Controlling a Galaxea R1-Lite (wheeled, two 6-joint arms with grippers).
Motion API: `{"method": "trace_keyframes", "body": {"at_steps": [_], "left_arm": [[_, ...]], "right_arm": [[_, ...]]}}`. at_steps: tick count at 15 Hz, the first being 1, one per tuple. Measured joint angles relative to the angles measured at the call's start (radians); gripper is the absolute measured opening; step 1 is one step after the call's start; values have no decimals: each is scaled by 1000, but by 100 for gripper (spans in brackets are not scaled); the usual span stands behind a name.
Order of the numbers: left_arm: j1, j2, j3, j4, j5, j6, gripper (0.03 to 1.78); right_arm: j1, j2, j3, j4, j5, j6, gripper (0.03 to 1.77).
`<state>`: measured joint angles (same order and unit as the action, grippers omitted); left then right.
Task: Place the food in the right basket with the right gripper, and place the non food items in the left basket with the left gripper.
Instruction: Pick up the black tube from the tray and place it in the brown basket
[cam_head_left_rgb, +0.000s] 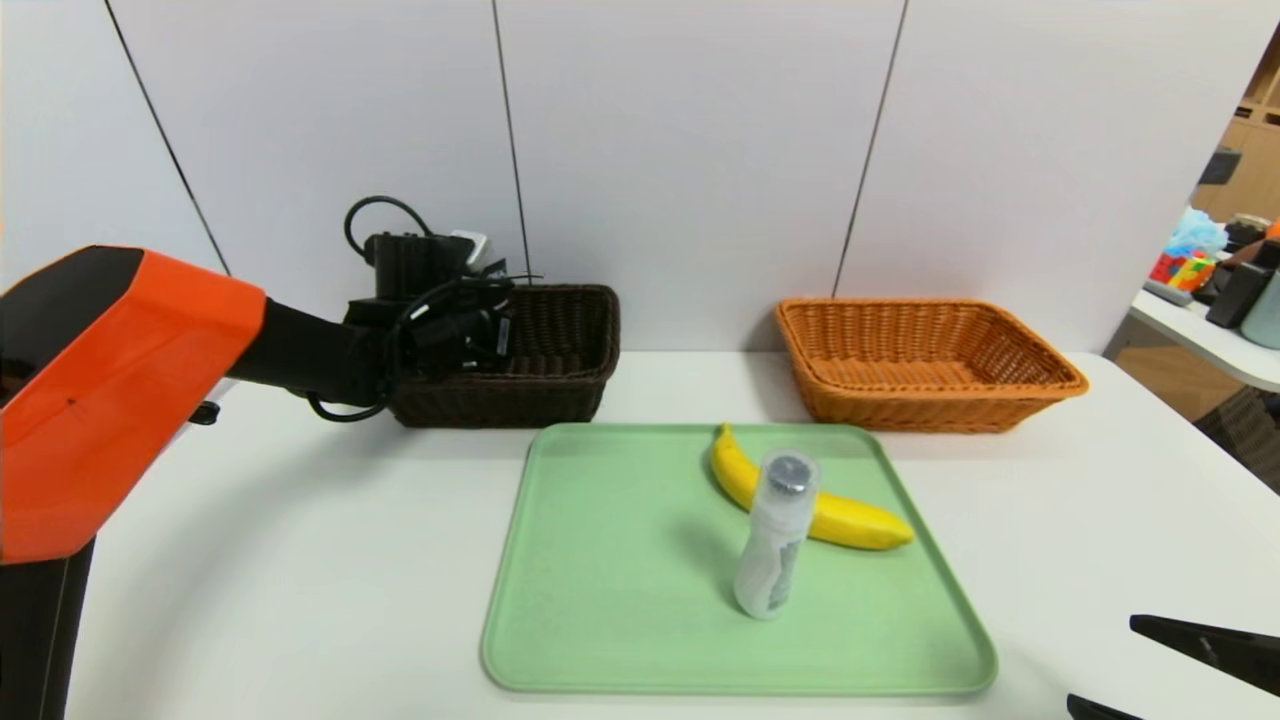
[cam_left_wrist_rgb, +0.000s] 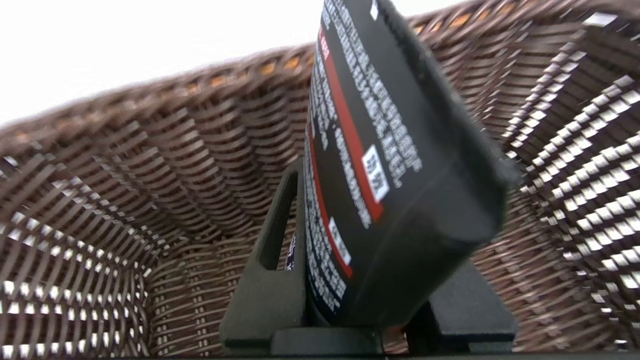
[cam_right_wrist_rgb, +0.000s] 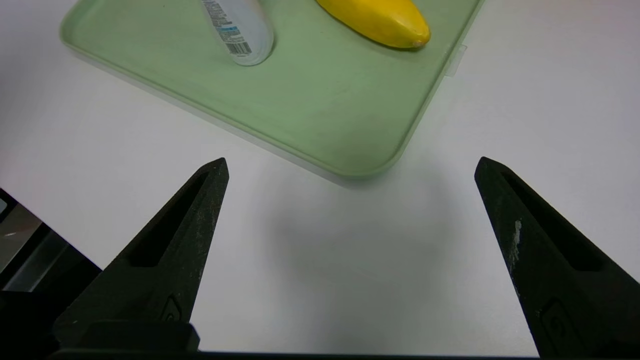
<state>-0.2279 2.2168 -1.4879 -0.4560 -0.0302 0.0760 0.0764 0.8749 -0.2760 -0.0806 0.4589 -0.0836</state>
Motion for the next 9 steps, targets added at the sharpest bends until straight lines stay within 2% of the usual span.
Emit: {"method": "trace_keyframes", "body": {"at_steps": [9], "left_arm": [[1,14,-14,6,-1,-2,51]], "right_arm": [[0,0,-2,0,0,-1,170]]}}
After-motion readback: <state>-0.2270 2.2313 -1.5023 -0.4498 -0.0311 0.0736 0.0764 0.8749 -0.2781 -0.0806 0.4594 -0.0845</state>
